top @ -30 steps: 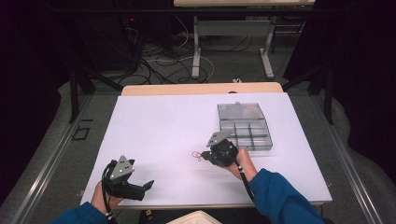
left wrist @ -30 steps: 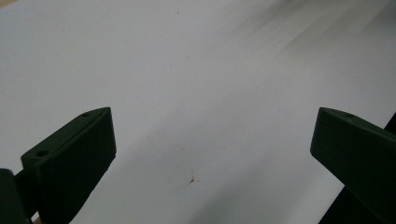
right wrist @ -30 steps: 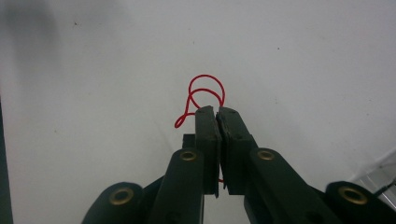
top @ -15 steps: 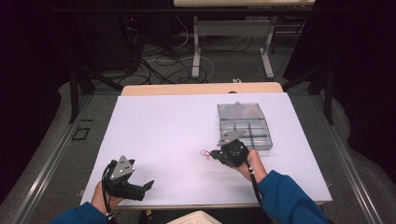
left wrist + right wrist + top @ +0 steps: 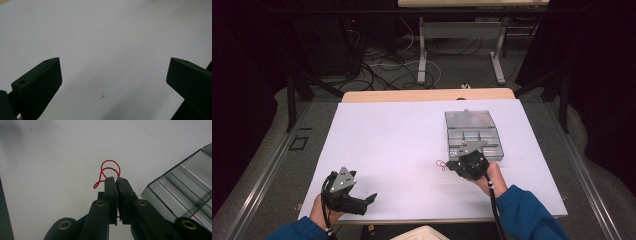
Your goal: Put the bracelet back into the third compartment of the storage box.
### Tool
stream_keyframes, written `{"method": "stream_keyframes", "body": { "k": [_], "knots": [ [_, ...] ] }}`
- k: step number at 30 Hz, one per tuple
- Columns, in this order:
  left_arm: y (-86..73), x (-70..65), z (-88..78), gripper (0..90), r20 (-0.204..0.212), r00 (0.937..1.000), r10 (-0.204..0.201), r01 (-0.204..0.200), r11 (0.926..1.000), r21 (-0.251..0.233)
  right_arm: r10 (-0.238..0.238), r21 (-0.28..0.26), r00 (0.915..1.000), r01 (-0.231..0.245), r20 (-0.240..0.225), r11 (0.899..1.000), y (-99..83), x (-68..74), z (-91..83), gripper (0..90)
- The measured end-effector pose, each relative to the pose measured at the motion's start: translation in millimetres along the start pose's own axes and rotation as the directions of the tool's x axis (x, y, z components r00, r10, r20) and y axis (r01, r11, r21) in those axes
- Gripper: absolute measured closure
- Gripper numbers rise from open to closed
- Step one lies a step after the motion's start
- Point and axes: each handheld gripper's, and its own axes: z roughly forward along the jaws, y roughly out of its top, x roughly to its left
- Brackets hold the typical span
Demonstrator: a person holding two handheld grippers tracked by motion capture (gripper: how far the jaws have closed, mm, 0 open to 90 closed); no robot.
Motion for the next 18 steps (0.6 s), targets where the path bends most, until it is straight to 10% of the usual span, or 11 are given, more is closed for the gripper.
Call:
{"method": "stream_keyframes", "body": {
  "k": [18],
  "knots": [
    [0.3, -0.1, 0.0, 0.2, -0.001, 1.0, -0.001, 0.001, 1.0, 0.003, 0.036, -0.03, 0.9982, -0.035, 0.047, 0.999, -16.5, -9.6, -19.7, 87.3]
  ]
}}
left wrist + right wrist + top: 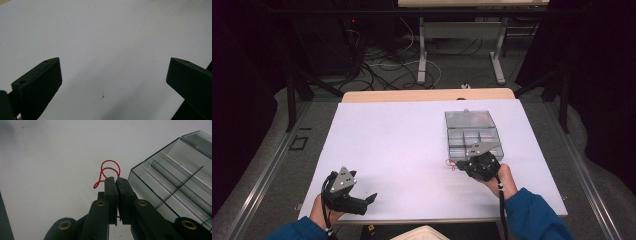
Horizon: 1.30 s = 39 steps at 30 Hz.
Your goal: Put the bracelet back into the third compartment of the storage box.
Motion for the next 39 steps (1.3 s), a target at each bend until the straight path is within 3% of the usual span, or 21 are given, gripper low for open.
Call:
{"method": "stream_keyframes", "body": {
  "k": [8, 10, 30, 39],
  "knots": [
    [0.2, -0.2, -0.1, 0.2, -0.001, 1.0, 0.0, 0.0, 1.0, 0.002, 0.021, -0.003, 0.9994, -0.021, 0.029, 1.0, -9.1, -7.4, -10.7, 87.3],
    [0.1, -0.3, 0.0, 0.2, 0.0, 1.0, 0.001, -0.001, 1.0, -0.001, 0.023, 0.018, 0.9992, -0.024, 0.032, 1.0, -10.5, -8.7, -12.6, 87.3],
    [0.3, 0.0, -0.5, 0.2, -0.001, 1.0, 0.001, -0.001, 1.0, 0.002, 0.055, -0.011, 0.9939, -0.054, 0.096, 0.998, -26.3, -21.4, -34.3, 87.2],
    [0.4, -0.1, -0.5, 0.2, -0.001, 1.0, 0.002, -0.002, 1.0, 0.001, 0.09, -0.013, 0.9893, -0.089, 0.115, 0.996, -33.9, -28.7, -43.9, 87.2]
  ]
}}
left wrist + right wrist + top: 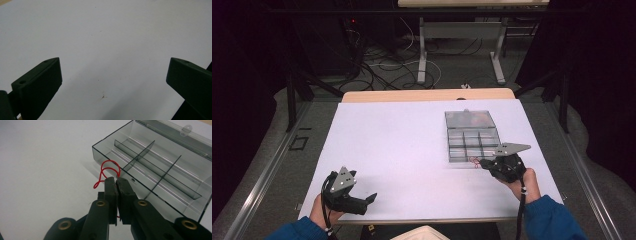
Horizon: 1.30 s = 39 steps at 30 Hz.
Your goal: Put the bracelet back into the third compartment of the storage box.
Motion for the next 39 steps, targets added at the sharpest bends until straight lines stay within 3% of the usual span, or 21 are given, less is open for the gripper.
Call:
{"method": "stream_keyframes", "body": {
  "k": [19, 39],
  "knots": [
    [0.2, -0.1, 0.1, 0.2, 0.0, 1.0, 0.0, 0.0, 1.0, 0.0, 0.063, -0.03, 0.996, -0.061, 0.064, 0.998, -6.0, -17.1, -11.9, 87.3],
    [0.2, -0.1, 0.4, 0.2, 0.002, 1.0, -0.001, 0.001, 1.0, 0.0, 0.065, -0.042, 0.99, -0.06, 0.125, 0.997, -2.3, -26.8, -15.6, 87.2]
  ]
}}
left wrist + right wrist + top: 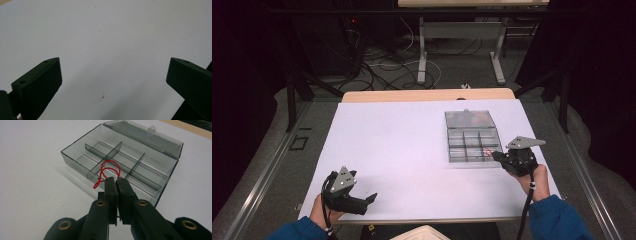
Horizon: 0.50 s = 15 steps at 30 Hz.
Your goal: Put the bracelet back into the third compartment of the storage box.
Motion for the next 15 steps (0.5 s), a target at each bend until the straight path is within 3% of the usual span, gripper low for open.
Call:
{"method": "stream_keyframes", "body": {
  "k": [15],
  "knots": [
    [0.0, -0.3, 0.2, 0.2, -0.002, 1.0, 0.002, -0.002, 1.0, 0.002, 0.016, -0.011, 0.9996, -0.015, 0.023, 1.0, 5.1, -7.9, 2.4, 87.2]
  ]
}}
